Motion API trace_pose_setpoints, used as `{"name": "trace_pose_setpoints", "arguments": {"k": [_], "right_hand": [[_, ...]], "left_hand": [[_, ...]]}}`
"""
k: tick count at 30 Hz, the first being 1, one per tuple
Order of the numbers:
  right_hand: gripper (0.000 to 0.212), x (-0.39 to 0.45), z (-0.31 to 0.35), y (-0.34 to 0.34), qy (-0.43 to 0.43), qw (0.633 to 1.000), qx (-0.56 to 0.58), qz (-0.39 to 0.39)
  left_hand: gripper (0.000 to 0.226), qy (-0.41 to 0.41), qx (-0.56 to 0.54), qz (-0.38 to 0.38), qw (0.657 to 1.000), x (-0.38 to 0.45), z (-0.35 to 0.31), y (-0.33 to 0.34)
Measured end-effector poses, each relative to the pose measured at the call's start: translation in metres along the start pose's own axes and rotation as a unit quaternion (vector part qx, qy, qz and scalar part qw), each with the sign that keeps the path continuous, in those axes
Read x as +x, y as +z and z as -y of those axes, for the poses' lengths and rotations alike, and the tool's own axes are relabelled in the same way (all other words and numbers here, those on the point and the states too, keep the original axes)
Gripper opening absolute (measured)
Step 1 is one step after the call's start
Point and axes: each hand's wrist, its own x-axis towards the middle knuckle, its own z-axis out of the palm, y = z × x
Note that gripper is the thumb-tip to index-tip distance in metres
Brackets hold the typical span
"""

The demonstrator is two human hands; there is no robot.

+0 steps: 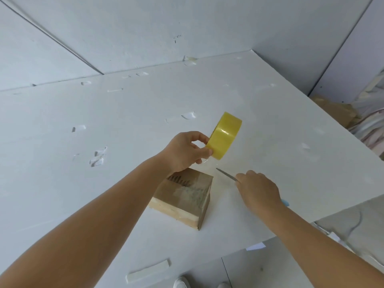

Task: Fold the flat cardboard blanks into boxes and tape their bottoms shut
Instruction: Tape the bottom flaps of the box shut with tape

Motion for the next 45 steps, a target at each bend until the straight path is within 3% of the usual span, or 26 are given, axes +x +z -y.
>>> {"name": "trace_pose_setpoints", "arguments": {"k": [4, 6, 7, 9, 12, 15, 19, 24, 27, 35, 40, 45], "right_hand": [[0.028, 0.009, -0.013, 0.026, 0.023, 0.994, 0.110, -0.014], [0.029, 0.006, -0.008, 0.014, 0.043, 0.961, 0.265, -0.066], [0.027, 0.003, 0.000, 0.003, 0.058, 0.925, 0.368, -0.079], [0.032, -0.005, 0.024, -0.023, 0.081, 0.829, 0.553, -0.012], [0.051, -0.010, 0.054, -0.034, 0.080, 0.724, 0.681, 0.075], [0.026, -0.011, 0.069, -0.038, 0.130, 0.592, 0.789, 0.102], [0.016, -0.015, 0.078, -0.037, 0.158, 0.517, 0.837, 0.083], [0.016, -0.011, 0.085, -0.035, 0.183, 0.521, 0.832, 0.054], [0.016, -0.008, 0.086, -0.034, 0.186, 0.525, 0.830, 0.036], [0.012, -0.012, 0.085, -0.031, 0.163, 0.532, 0.830, 0.031], [0.019, -0.013, 0.086, -0.029, 0.171, 0.537, 0.826, 0.011], [0.022, -0.020, 0.089, -0.027, 0.180, 0.538, 0.823, 0.024]], "left_hand": [[0.009, -0.009, 0.000, -0.009, 1.000, 0.000, 0.000, 0.001], [0.009, -0.010, 0.000, -0.014, 1.000, 0.000, 0.000, 0.002], [0.009, -0.008, 0.001, -0.017, 1.000, 0.000, 0.000, 0.003], [0.010, -0.004, 0.004, -0.021, 1.000, 0.000, 0.000, 0.003], [0.010, -0.004, 0.005, -0.025, 1.000, 0.000, 0.001, 0.003], [0.011, -0.007, 0.001, -0.034, 0.999, -0.001, 0.002, 0.004], [0.014, -0.017, 0.007, -0.058, 0.998, -0.001, 0.005, 0.010], [0.021, -0.027, 0.004, -0.121, 0.992, -0.001, 0.009, 0.019], [0.014, -0.021, -0.004, -0.145, 0.989, -0.003, 0.008, 0.020], [0.024, -0.038, 0.020, -0.074, 0.996, -0.002, 0.002, 0.017], [0.028, -0.049, 0.041, -0.148, 0.987, 0.002, 0.004, 0.023], [0.029, -0.040, -0.113, -0.244, 0.962, 0.004, -0.001, 0.014]]}}
